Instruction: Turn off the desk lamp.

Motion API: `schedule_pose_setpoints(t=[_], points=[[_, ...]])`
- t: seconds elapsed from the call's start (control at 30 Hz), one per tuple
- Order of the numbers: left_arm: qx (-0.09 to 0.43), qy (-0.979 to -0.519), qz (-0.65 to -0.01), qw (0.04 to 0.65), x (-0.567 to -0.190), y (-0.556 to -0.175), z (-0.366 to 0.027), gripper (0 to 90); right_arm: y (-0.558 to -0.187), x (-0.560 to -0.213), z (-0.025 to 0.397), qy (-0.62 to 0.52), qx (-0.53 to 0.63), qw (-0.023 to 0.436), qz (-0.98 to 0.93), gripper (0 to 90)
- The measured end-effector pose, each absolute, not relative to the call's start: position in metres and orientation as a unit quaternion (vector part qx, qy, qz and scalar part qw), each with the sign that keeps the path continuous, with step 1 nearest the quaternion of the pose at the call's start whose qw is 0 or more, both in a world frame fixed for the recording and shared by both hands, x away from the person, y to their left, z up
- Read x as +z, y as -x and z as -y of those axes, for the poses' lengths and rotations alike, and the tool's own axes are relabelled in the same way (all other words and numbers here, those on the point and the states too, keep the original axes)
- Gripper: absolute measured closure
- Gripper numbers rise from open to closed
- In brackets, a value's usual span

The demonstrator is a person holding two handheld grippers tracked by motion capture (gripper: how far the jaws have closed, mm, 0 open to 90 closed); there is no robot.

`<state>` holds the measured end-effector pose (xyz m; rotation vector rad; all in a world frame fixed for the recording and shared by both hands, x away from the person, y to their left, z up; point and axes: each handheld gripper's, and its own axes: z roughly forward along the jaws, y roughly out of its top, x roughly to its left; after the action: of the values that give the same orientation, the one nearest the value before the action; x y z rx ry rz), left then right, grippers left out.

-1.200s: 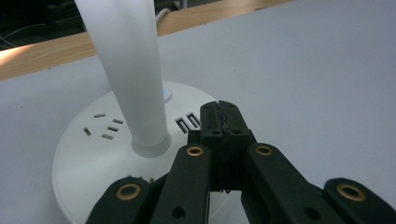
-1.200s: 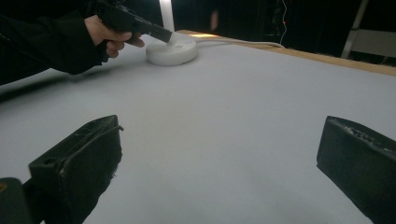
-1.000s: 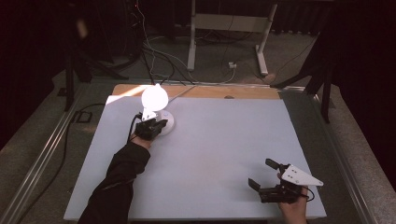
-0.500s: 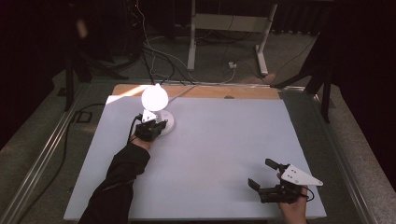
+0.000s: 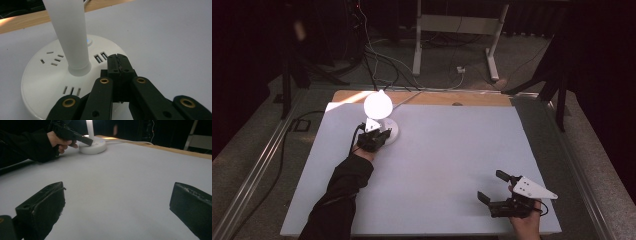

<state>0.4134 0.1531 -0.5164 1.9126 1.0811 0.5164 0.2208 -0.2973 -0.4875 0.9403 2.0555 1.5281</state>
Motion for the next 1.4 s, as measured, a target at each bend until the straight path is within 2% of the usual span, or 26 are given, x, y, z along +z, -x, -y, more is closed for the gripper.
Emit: schedule_pose_setpoints(t=[0.4, 0.67, 0.73, 0.77, 0.93, 1.17, 1.33, 1.4], points=[[0.201, -0.766, -0.430, 0.435, -0.500, -0.411, -0.153, 90.0, -0.221, -0.487, 0.298, -0.337, 0.549, 0.205, -0.737, 0.0], [0.189, -0.765, -0.432, 0.438, -0.491, -0.407, -0.155, 79.4, -0.221, -0.487, 0.299, -0.338, 0.549, 0.205, -0.736, 0.0], [0.188, -0.766, -0.434, 0.435, -0.489, -0.405, -0.154, 72.1, -0.221, -0.487, 0.299, -0.339, 0.549, 0.205, -0.736, 0.0], [0.185, -0.767, -0.433, 0.436, -0.488, -0.405, -0.154, 72.0, -0.221, -0.487, 0.298, -0.339, 0.549, 0.205, -0.736, 0.0], [0.170, -0.768, -0.433, 0.441, -0.484, -0.403, -0.152, 59.5, -0.221, -0.487, 0.299, -0.339, 0.549, 0.205, -0.736, 0.0], [0.153, -0.776, -0.425, 0.440, -0.478, -0.399, -0.150, 35.4, -0.221, -0.487, 0.299, -0.339, 0.549, 0.205, -0.736, 0.0], [0.149, -0.780, -0.421, 0.438, -0.473, -0.393, -0.149, 26.3, -0.221, -0.487, 0.299, -0.339, 0.549, 0.204, -0.736, 0.0], [0.140, -0.782, -0.419, 0.440, -0.471, -0.392, -0.150, 17.4, -0.222, -0.487, 0.299, -0.340, 0.549, 0.202, -0.736, 0.0]])
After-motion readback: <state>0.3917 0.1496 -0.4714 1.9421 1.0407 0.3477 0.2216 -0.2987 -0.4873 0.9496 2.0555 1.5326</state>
